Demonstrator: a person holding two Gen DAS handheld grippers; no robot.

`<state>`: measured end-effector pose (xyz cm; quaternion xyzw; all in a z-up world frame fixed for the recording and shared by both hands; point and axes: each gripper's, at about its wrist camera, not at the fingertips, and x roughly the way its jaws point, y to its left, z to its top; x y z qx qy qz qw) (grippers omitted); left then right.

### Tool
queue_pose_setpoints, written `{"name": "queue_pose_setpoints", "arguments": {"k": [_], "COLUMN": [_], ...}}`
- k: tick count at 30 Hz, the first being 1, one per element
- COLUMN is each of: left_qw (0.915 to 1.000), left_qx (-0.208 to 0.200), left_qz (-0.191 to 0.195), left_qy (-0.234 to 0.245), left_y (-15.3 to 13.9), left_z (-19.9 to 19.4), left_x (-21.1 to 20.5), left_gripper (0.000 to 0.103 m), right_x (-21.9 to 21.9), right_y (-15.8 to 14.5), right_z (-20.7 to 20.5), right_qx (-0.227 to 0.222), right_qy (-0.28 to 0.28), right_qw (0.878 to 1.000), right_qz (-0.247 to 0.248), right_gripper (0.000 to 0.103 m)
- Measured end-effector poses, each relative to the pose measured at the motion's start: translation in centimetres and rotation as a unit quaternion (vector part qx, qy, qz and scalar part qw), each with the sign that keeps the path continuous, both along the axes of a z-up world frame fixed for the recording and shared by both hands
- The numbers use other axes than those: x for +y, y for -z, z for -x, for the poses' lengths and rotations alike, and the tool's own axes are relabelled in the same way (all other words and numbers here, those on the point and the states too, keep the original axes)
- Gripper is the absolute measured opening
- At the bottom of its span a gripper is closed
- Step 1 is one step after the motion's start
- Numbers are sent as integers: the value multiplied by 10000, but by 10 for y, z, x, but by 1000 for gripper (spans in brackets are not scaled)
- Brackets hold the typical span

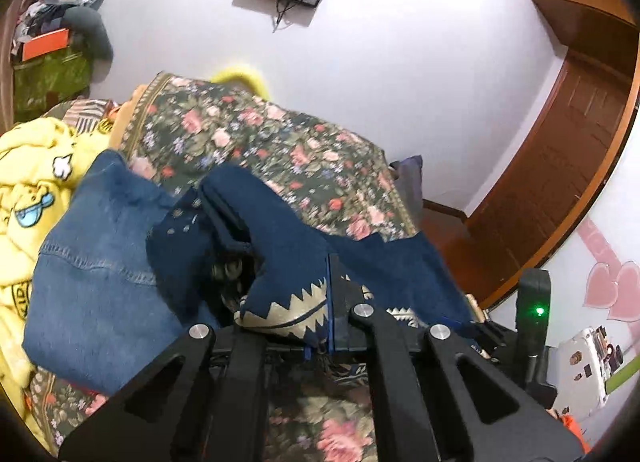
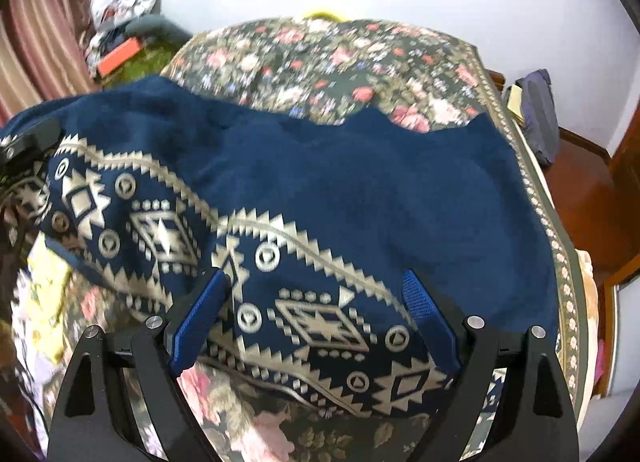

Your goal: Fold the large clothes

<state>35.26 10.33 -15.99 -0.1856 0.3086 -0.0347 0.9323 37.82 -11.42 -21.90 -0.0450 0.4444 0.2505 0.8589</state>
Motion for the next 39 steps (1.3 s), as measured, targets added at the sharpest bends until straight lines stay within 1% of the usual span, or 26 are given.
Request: {"name": "queue_pose_setpoints", "arguments": {"k": [2,5,7,8,9,12,14,15,17,18,19,20,22,23,26,29,31,33,36,38,39], "left_qw": [10000,10000,9998,9995,9988,9971,9942,9919,9846,9784,9701,9632,9519,9482,9469,9403,9428,9475,9519,9557,9580], "left_qx": [29,77,114,115,94,54,37,17,-10,-31,-46,-20,135,232,517,865,939,827,603,453,371], "left_qz": [18,-35,-146,-270,-466,-658,-840,-964,-1271,-1462,-1643,-1737,-1854,-1896,-1734,-1696,-1574,-1446,-1405,-1365,-1310], "left_qy": [-29,6,89,104,144,372,668,827,1200,1459,1783,2049,2437,2538,2656,2821,2786,2729,2654,2567,2525], "left_y": [1,3,5,6,5,0,-7,-10,-13,-12,-8,-3,12,21,43,66,71,66,49,34,25], "left_z": [-6,-11,-15,-17,-20,-31,-44,-49,-57,-59,-60,-61,-63,-63,-64,-70,-71,-69,-65,-66,-66], "left_x": [-1,-4,-13,-18,-26,-46,-69,-82,-116,-137,-162,-181,-211,-223,-235,-243,-241,-235,-231,-228,-227], "left_gripper": [4,4,4,4,4,3,3,3,3,3,3,3,3,3,3,3,3,3,3,3,3], "right_x": [0,8,12,14,14,4,-18,-27,-60,-72,-91,-108,-136,-151,-177,-187,-189,-187,-187,-186,-183], "right_y": [3,26,33,34,33,27,17,14,3,-1,-5,-8,-9,-7,0,9,15,17,15,19,24], "right_z": [-7,-13,-9,-8,-7,-8,-5,-2,4,5,6,6,3,1,-1,2,1,0,-8,-17,-21], "right_qx": [98,530,403,356,346,421,370,311,58,-29,-120,-158,-97,-7,205,306,376,360,186,266,413], "right_qy": [63,-182,-284,-372,-400,-428,-296,-228,85,221,429,633,957,1138,1421,1521,1571,1599,1721,1766,1675], "right_qw": [9999,9984,9987,9986,9985,9982,9987,9990,9997,9996,9990,9979,9954,9935,9895,9878,9867,9863,9849,9839,9850], "right_qz": [-86,-15,92,124,137,2,-159,-212,-206,-160,-84,-25,-6,-24,-136,-164,-187,-211,-77,12,15], "right_gripper": [88,89,91,93,93,91,90,90,90,90,91,91,91,91,91,91,91,91,91,91,91]}}
